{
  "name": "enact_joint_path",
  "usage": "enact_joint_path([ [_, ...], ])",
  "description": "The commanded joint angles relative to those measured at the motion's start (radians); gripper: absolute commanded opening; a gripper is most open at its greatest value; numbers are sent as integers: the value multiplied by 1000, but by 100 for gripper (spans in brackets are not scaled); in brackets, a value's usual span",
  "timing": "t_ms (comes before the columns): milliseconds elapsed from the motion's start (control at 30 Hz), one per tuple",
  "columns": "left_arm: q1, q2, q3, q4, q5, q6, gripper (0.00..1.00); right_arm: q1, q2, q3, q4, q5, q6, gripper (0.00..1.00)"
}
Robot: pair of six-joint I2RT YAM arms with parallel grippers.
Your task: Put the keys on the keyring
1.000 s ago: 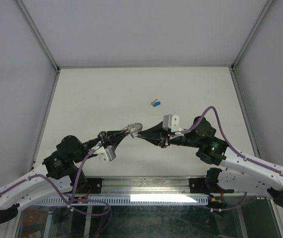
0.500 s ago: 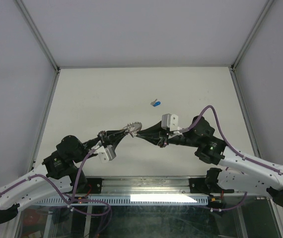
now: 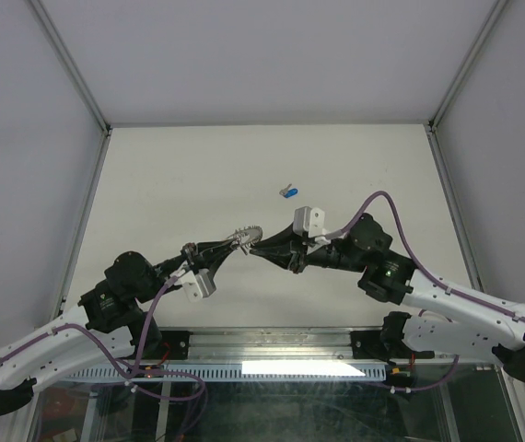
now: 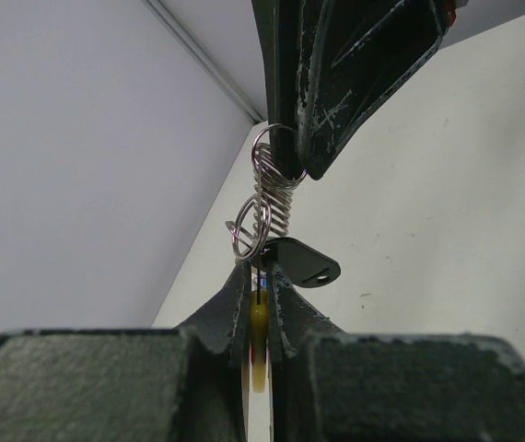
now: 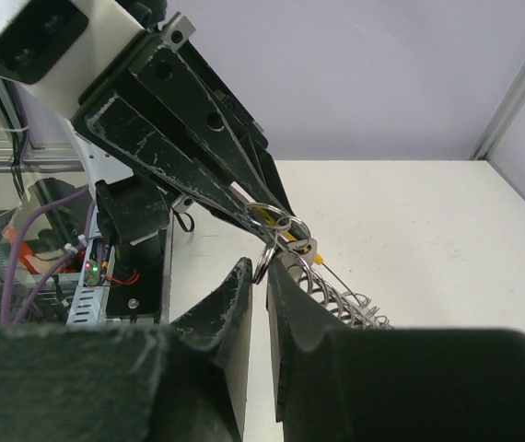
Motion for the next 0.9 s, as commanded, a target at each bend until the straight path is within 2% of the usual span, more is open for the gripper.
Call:
enact_joint_path([
  [0,6,-9,18,67,26,9,0,0,1,51,-14,64,15,13],
  [200,6,-5,20,67,26,9,0,-1,0,54,-22,88,18,11],
  [433,6,-1,21,67,25,9,0,-1,3,63,-12,60,42,0],
  [567,6,9,22,67,3,4,0,-1,4,68,-1,67,97,0],
  [867,6,56,44,66,-99,-18,0,0,20,103,-34,184,195,0],
])
